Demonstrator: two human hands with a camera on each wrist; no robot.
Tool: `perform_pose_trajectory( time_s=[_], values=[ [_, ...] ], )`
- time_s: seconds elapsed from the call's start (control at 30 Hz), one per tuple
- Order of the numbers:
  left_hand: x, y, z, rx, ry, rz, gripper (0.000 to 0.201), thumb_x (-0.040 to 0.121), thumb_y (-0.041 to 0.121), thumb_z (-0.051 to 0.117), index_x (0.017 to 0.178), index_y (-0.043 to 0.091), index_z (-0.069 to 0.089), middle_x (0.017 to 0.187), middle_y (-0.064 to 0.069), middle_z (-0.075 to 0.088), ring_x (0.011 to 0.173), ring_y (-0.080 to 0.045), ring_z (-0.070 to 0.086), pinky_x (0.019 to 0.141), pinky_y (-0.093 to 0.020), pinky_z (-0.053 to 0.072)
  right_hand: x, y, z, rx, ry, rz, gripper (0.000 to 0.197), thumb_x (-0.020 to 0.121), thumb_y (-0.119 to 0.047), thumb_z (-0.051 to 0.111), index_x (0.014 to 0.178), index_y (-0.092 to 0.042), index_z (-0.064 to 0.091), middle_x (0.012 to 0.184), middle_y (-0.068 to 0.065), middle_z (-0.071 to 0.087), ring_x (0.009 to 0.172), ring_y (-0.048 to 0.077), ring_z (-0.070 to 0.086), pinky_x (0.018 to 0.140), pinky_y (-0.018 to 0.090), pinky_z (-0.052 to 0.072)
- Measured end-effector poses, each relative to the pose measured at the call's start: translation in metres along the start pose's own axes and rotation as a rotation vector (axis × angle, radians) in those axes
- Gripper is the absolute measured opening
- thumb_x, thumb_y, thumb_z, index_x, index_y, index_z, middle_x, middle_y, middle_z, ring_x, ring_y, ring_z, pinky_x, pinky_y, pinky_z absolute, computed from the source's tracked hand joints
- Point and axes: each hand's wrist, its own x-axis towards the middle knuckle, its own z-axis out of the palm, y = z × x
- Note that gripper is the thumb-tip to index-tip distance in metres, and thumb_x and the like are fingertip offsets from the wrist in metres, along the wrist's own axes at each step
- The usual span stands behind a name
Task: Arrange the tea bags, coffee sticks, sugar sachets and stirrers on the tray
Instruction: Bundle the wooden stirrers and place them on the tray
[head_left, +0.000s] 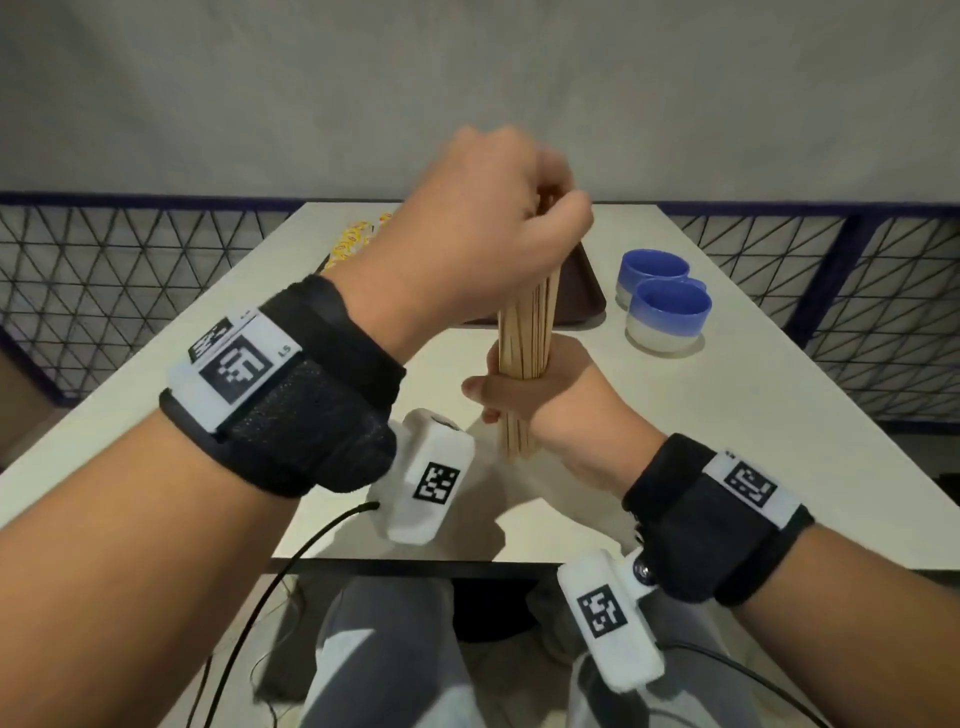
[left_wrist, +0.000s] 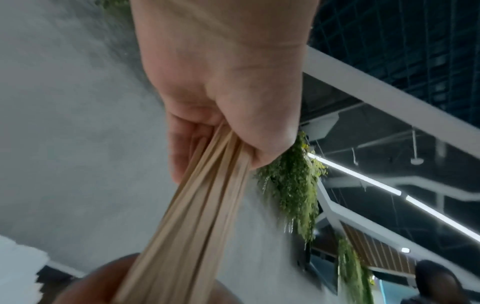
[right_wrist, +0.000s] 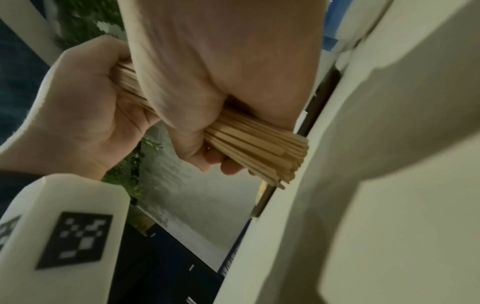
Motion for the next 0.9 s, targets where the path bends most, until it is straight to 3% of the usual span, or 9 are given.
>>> perform_pose_trajectory(
  time_s=[0.07,0.13,0.23,0.37,0.5,0.63,0.7,0.8,0.9],
  values=[
    [0.0,0.008,-0.005,-0.107,0.044,0.001,0.023,0.086,0.028,0.056,0.086,0.017,0.076,0.074,0.004,0.071,0.074,-0.014,0.063,0.065,-0.028,0.05,-0.003,-0.004,-0.001,-0.014,-0.008,-0.031,0.027,0.086,-0.002,0.075,0.088,0.016,0.055,0.076,0.017,0.054,0.067,0.024,0.059,0.059,0.019,0.053],
    [-0.006,0.013,-0.002,-0.113,-0.087,-0.038,0.022,0.089,0.029,0.056,0.088,0.019,0.076,0.078,0.008,0.072,0.077,-0.01,0.065,0.067,-0.026,0.051,-0.016,0.003,0.001,0.002,-0.028,0.012,0.025,0.085,0.0,0.075,0.085,0.014,0.055,0.075,0.016,0.055,0.068,0.026,0.058,0.06,0.023,0.054],
    [-0.026,0.016,0.009,-0.051,-0.294,-0.05,0.035,0.098,0.032,0.049,0.081,0.012,0.073,0.068,-0.003,0.066,0.066,-0.016,0.061,0.059,-0.035,0.048,-0.039,0.021,0.003,0.013,-0.038,0.097,0.026,0.08,-0.003,0.078,0.067,-0.006,0.056,0.062,0.008,0.054,0.062,0.024,0.056,0.061,0.037,0.05],
    [-0.038,0.031,0.004,-0.14,-0.205,0.084,0.04,0.1,0.029,0.052,0.074,0.003,0.068,0.058,-0.01,0.054,0.059,-0.022,0.051,0.049,-0.032,0.036,-0.05,0.014,-0.003,-0.109,0.034,0.037,0.026,0.081,-0.009,0.081,0.075,0.004,0.06,0.063,0.011,0.059,0.057,0.022,0.057,0.055,0.03,0.049],
    [-0.038,0.04,-0.002,-0.257,0.01,0.167,0.021,0.096,0.023,0.061,0.08,0.014,0.072,0.061,0.002,0.061,0.06,-0.015,0.055,0.054,-0.025,0.039,-0.055,0.003,-0.003,-0.058,0.092,0.023,0.032,0.081,-0.005,0.079,0.073,0.013,0.054,0.058,0.01,0.053,0.052,0.018,0.05,0.048,0.025,0.041],
    [-0.041,0.03,0.017,-0.199,-0.162,0.011,0.019,0.096,0.024,0.054,0.105,0.027,0.07,0.083,0.011,0.072,0.077,-0.006,0.063,0.066,-0.026,0.047,-0.056,0.021,0.009,-0.07,0.094,0.092,0.032,0.08,-0.006,0.08,0.066,-0.008,0.051,0.058,0.006,0.047,0.052,0.016,0.045,0.05,0.028,0.036],
    [-0.042,0.028,0.019,-0.324,-0.136,-0.056,0.029,0.092,0.025,0.053,0.12,0.031,0.06,0.098,0.015,0.07,0.082,-0.007,0.068,0.069,-0.024,0.051,-0.054,0.026,0.011,-0.082,0.107,0.099,0.03,0.079,-0.009,0.082,0.07,-0.007,0.053,0.06,0.006,0.046,0.053,0.015,0.044,0.049,0.024,0.035],
    [-0.043,0.038,0.017,-0.494,-0.068,-0.072,0.043,0.083,0.021,0.059,0.123,0.036,0.052,0.107,0.014,0.067,0.079,-0.018,0.072,0.07,-0.036,0.06,-0.05,0.024,0.014,-0.051,0.149,0.046,0.04,0.07,-0.018,0.084,0.068,0.005,0.051,0.059,0.007,0.049,0.054,0.015,0.045,0.05,0.027,0.035],
    [-0.044,0.043,0.02,-0.725,-0.004,-0.113,0.043,0.081,0.012,0.067,0.118,0.029,0.056,0.093,0.006,0.073,0.074,-0.03,0.072,0.073,-0.05,0.061,-0.044,0.026,0.015,0.023,0.225,-0.001,0.045,0.055,-0.035,0.072,0.062,0.001,0.048,0.054,0.005,0.046,0.053,0.016,0.041,0.051,0.032,0.031]
  ],
)
